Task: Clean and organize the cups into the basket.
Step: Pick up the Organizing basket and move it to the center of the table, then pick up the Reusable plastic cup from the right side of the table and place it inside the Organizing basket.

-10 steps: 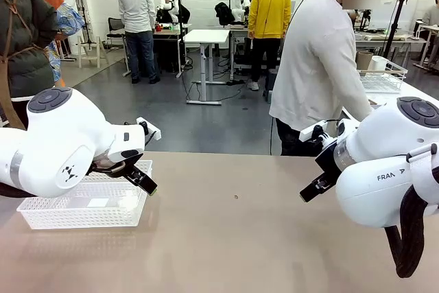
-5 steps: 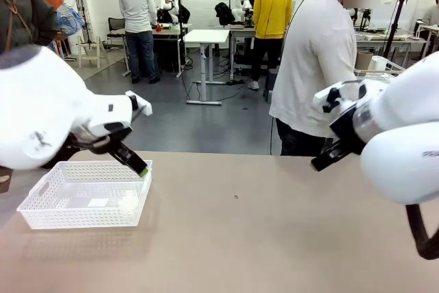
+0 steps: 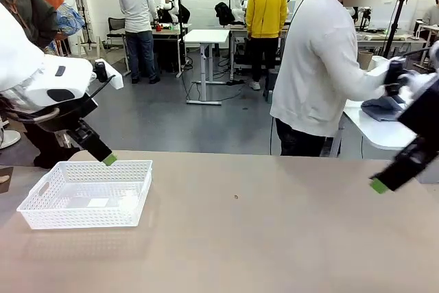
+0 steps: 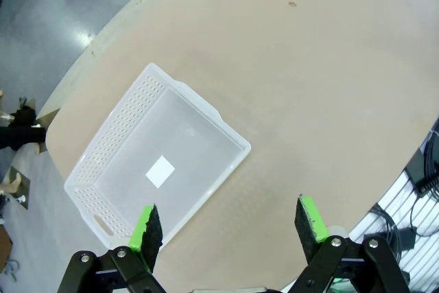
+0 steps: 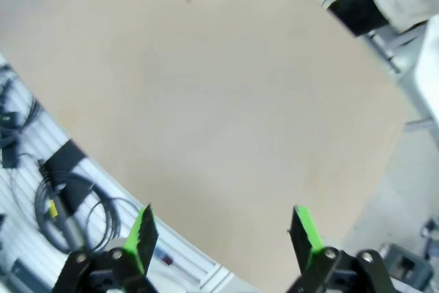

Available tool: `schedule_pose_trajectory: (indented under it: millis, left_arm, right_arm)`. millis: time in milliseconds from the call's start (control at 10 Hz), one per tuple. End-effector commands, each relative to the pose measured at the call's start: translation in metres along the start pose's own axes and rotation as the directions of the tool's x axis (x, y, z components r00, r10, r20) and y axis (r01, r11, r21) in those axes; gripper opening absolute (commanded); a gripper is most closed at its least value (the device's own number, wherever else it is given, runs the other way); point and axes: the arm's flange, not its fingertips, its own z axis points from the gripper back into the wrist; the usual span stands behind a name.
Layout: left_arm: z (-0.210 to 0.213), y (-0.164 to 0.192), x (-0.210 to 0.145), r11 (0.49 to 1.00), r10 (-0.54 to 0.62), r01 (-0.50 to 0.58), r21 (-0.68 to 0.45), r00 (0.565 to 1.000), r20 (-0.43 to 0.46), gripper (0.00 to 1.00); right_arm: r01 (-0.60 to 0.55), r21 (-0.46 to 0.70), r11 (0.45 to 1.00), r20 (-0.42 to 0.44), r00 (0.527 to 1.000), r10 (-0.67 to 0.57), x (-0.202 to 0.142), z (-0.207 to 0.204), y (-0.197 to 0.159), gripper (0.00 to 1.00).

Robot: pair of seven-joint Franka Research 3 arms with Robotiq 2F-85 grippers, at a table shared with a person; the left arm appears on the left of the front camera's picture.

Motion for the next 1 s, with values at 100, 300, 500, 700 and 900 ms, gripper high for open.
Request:
schedule_pose_trajectory:
  millis: [100,300,500,700,900]
  left_arm:
    - [-0.009,0.004,0.004,1.000,0.023,-0.023,0.007,1.000,0.014,1.00]
    - [-0.009,0.004,0.004,1.000,0.023,-0.023,0.007,1.000,0.014,1.00]
    - [0.007,0.032,0.005,0.920,0.271,-0.224,-0.321,0.956,0.109,1.00]
    - [0.015,0.079,-0.011,0.525,0.560,-0.390,-0.757,0.828,-0.038,1.00]
    - [0.007,0.121,-0.036,0.237,0.666,-0.458,-0.857,0.718,-0.199,1.00]
  right_arm:
    - [0.000,-0.001,1.000,0.003,1.000,0.000,0.016,-0.023,-0.007,1.00]
    - [0.000,-0.001,1.000,0.003,1.000,0.000,0.016,-0.023,-0.007,1.00]
    - [0.101,0.256,0.961,0.067,0.990,-0.122,0.004,-0.005,-0.021,1.00]
    - [0.385,0.545,0.745,0.084,0.859,-0.505,-0.039,-0.005,-0.077,1.00]
    - [0.436,0.768,0.469,0.035,0.703,-0.711,-0.092,-0.014,-0.126,1.00]
